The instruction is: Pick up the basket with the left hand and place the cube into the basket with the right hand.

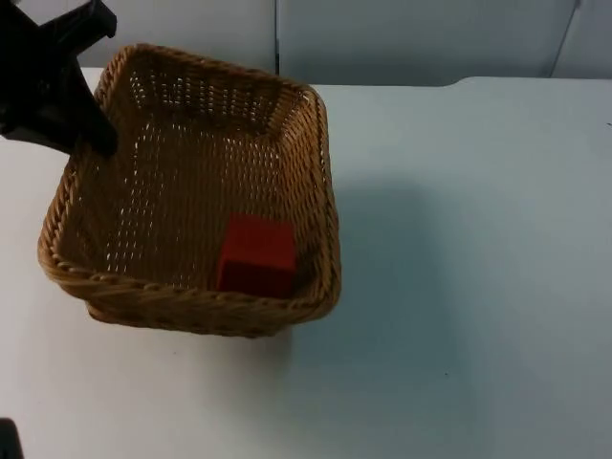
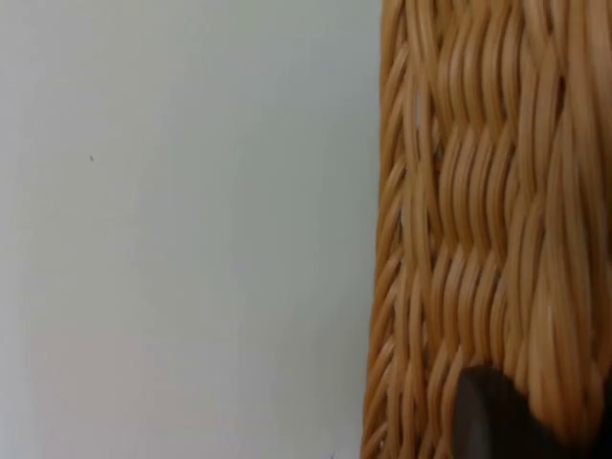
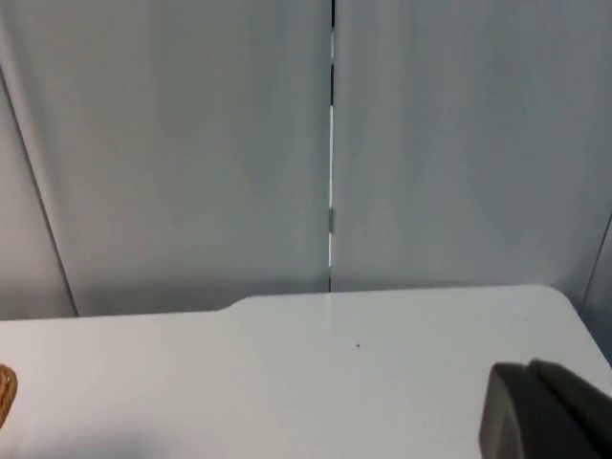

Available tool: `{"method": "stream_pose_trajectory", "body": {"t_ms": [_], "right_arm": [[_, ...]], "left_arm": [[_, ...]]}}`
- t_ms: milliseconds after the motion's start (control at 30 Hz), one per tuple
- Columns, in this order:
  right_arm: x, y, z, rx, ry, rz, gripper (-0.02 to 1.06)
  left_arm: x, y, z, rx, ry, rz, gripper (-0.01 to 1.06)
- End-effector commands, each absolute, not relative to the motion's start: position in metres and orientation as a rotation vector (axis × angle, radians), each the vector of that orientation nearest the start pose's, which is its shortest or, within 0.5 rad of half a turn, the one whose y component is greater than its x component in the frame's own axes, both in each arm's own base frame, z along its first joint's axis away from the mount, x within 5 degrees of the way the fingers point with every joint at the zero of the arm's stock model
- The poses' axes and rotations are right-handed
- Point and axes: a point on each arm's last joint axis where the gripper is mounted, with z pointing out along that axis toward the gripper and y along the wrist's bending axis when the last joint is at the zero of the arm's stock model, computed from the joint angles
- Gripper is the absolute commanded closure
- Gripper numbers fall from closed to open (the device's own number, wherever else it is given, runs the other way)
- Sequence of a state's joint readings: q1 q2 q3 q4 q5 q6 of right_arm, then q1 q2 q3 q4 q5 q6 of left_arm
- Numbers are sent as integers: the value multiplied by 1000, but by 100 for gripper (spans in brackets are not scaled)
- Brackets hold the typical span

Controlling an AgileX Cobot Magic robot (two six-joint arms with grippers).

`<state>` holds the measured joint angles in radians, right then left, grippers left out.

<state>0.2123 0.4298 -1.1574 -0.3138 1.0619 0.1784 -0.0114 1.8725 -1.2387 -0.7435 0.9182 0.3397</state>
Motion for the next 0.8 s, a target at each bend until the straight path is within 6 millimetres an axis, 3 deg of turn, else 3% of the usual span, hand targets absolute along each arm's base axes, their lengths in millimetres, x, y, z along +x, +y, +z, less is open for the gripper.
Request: {"method": "stream_pose_trajectory", "body": {"t_ms": [0,767], "right_arm": [[7,-25,458,22,1722,-94,105],[7,-26,459,22,1705,-116,105]], "left_arm": [[364,-56,204,-125,2804,-897,105],[366,-58,205,-164,2773,-928,105]]}}
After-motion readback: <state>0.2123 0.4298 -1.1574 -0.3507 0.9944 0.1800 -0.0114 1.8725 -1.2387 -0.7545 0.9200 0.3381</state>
